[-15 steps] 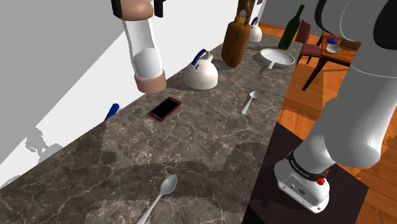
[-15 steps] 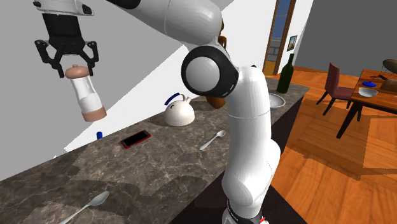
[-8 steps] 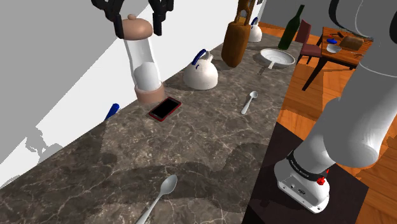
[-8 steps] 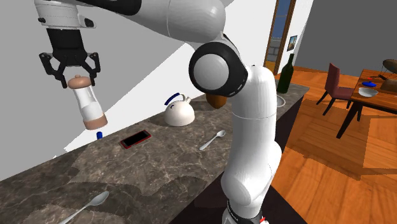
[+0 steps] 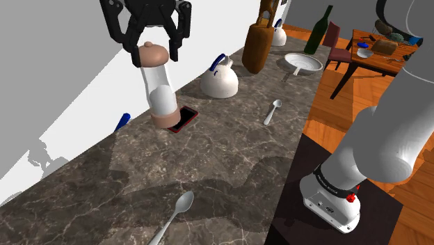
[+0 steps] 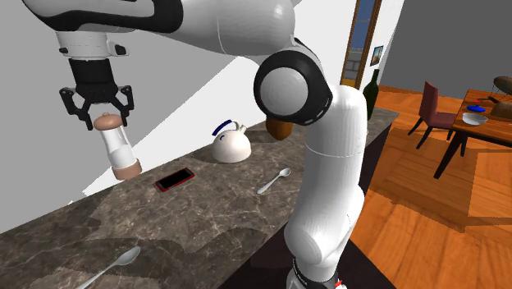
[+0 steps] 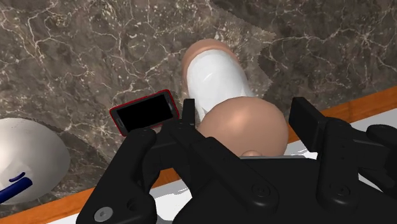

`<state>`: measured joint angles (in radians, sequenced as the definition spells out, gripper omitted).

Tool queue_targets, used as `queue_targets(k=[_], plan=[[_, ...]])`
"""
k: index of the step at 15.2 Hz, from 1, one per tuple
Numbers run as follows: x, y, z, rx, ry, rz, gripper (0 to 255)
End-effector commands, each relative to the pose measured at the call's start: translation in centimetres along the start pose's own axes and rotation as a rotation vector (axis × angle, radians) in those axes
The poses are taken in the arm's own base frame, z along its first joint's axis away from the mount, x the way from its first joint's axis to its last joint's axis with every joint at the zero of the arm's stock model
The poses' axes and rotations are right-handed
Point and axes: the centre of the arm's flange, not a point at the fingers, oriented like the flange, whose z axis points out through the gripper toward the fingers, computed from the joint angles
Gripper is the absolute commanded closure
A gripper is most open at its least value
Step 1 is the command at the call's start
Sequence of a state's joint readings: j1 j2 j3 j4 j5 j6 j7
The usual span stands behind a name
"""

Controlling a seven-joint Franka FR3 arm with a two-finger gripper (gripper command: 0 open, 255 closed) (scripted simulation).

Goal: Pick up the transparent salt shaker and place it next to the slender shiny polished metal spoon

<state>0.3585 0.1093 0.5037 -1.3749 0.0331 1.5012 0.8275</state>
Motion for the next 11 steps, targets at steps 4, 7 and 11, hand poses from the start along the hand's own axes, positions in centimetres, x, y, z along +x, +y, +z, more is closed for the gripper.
queue_targets(k=[4,7,11], plan=[[0.1,0.3,2.5,0.001,0.001,0.0,255],[0.2,0.4,4.1,0.001,0.001,0.0,255],[0.2,0.6,6.2,0.001,0.001,0.0,255]])
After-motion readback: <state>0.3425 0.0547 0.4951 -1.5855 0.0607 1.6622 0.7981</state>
